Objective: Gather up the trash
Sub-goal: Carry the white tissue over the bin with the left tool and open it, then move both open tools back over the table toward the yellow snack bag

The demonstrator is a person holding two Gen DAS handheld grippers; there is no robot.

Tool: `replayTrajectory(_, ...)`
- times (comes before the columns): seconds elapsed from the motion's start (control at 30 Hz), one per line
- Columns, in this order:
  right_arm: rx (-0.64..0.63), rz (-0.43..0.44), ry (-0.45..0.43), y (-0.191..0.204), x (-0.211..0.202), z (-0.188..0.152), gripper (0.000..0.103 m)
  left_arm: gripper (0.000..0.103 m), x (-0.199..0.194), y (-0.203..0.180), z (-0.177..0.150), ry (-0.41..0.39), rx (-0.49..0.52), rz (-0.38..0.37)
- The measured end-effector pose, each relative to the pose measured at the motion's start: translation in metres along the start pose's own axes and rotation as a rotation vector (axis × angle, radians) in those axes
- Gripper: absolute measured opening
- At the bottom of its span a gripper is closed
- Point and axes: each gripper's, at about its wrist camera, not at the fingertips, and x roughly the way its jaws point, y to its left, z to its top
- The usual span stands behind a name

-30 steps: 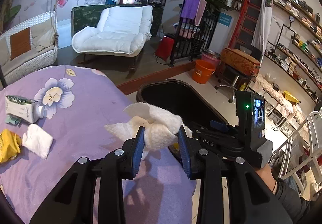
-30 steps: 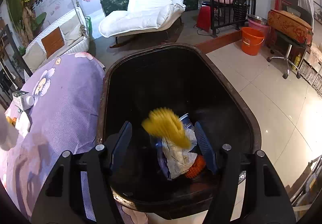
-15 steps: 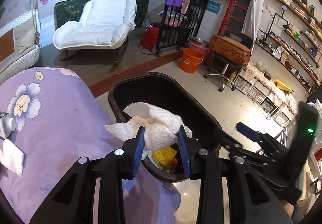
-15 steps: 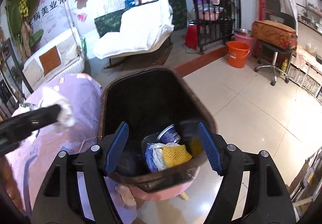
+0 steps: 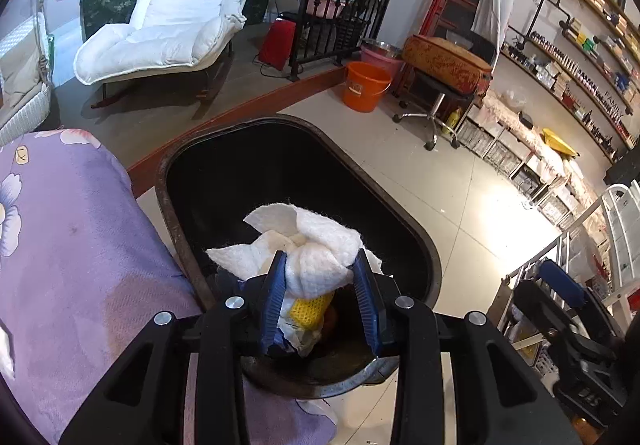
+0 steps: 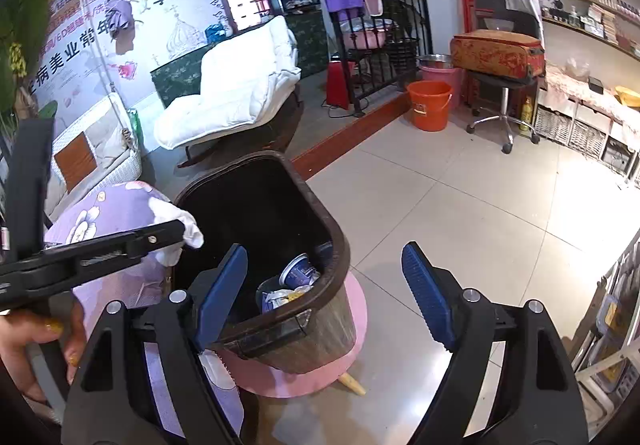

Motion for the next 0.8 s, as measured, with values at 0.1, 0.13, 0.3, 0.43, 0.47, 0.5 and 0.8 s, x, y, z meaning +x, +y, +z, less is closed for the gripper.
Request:
replayTrajectory(0.1, 0.010, -0.008, -0.006, -0.004, -0.002, -0.001, 0.082, 0.036, 0.009, 0.000, 0.003, 0.021, 0.001, 0.011)
replayTrajectory(0.13, 0.013, -0.010, -0.007, -0.004, -0.003, -0.001, 0.083, 0.036, 0.012, 0.001, 0.004, 0.032, 0.002, 0.009)
replayTrajectory(0.3, 0.016, -0.017, -0.004, -0.009, -0.004, -0.002, 0.084, 0.067, 0.023, -0.001, 0.007, 0.066, 0.020, 0.017)
replayTrajectory(0.43, 0.028, -0.021, 0.000, -0.012, -0.003, -0.003, 0.085, 0.080, 0.023, -0.001, 0.008, 0.063, 0.029, 0.012)
replayTrajectory(0.47, 0.028, -0.022, 0.000, -0.012, -0.003, -0.003, 0.085, 0.081, 0.022, -0.001, 0.008, 0.062, 0.032, 0.008)
replayTrajectory(0.5, 0.028, -0.023, -0.001, -0.012, -0.003, -0.002, 0.085, 0.081, 0.021, 0.000, 0.008, 0.060, 0.036, 0.006)
replayTrajectory(0.8, 0.011, -0.006, 0.011, -0.008, -0.003, 0.000, 0.086, 0.084, -0.017, 0.008, -0.008, -0.006, 0.033, 0.001)
